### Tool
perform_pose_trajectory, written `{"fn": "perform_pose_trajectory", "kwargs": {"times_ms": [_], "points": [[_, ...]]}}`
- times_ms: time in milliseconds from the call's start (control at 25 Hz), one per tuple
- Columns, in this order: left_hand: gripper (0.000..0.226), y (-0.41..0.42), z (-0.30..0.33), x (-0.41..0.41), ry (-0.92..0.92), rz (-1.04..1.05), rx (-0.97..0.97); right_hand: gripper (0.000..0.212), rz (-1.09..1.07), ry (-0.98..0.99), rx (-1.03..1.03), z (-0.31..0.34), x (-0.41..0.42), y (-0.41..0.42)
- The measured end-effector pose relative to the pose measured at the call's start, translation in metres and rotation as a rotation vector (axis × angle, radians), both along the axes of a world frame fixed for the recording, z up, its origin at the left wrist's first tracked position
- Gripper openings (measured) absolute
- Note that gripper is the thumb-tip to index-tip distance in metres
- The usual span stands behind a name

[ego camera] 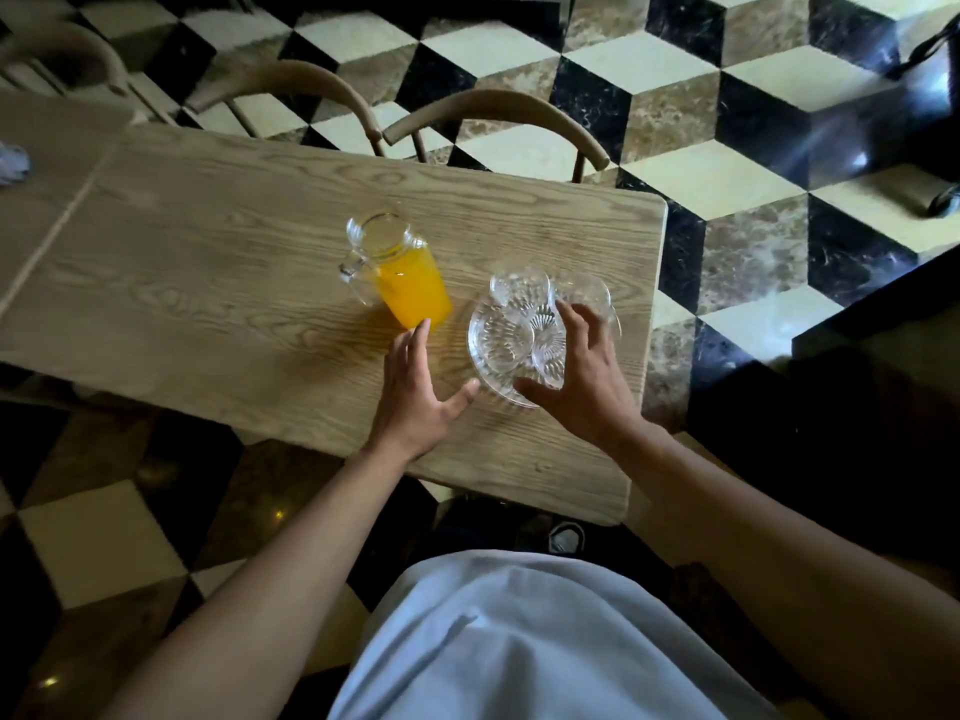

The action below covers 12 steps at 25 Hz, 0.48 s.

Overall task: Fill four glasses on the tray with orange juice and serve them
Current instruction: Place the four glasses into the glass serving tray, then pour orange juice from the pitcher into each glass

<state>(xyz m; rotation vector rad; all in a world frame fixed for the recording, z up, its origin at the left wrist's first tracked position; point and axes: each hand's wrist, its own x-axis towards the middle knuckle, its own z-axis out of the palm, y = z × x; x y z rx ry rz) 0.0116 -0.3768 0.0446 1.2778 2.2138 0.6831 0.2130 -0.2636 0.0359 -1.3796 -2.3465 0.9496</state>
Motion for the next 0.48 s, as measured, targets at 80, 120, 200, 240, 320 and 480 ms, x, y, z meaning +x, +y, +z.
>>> {"fn": "perform_pose_trajectory", "kwargs": {"times_ms": [80, 120, 200, 240, 320, 480], "points": [[0.112, -0.008, 0.005, -0.01, 0.003, 0.031, 0.001, 0.111, 0.037, 0.0, 0.01, 0.004, -0.017, -0.003], [0.112, -0.011, 0.007, -0.017, 0.002, 0.047, 0.005, 0.109, 0.054, 0.0, 0.013, 0.007, -0.027, -0.005], [0.111, -0.015, 0.009, -0.037, 0.01, 0.08, 0.017, 0.104, 0.085, 0.009, 0.02, 0.01, -0.047, -0.008], [0.11, -0.016, 0.009, -0.047, 0.022, 0.088, 0.026, 0.1, 0.098, 0.017, 0.023, 0.011, -0.056, -0.009], [0.108, -0.014, 0.007, -0.071, 0.044, 0.091, 0.055, 0.09, 0.116, 0.024, 0.035, 0.012, -0.077, -0.011], [0.104, -0.013, -0.013, -0.122, 0.036, 0.084, 0.079, 0.069, 0.093, 0.034, 0.041, 0.013, -0.125, -0.018]]}}
